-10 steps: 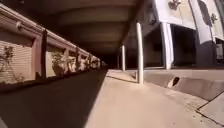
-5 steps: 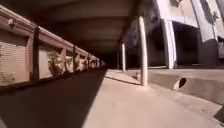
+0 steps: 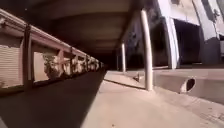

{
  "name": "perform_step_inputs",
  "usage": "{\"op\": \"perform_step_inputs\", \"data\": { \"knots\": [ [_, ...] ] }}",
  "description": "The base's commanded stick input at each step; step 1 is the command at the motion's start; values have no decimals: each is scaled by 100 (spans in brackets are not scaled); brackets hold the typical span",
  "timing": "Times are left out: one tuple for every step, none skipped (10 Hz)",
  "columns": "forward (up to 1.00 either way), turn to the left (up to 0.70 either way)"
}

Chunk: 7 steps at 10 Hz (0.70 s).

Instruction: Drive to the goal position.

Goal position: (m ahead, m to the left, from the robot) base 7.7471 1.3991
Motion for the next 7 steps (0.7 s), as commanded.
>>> {"op": "perform_step_inputs", "data": {
  "knots": [
    [85,0],
    [85,0],
    [85,0],
    [85,0],
    [85,0],
    [85,0],
    [85,0]
  ]
}}
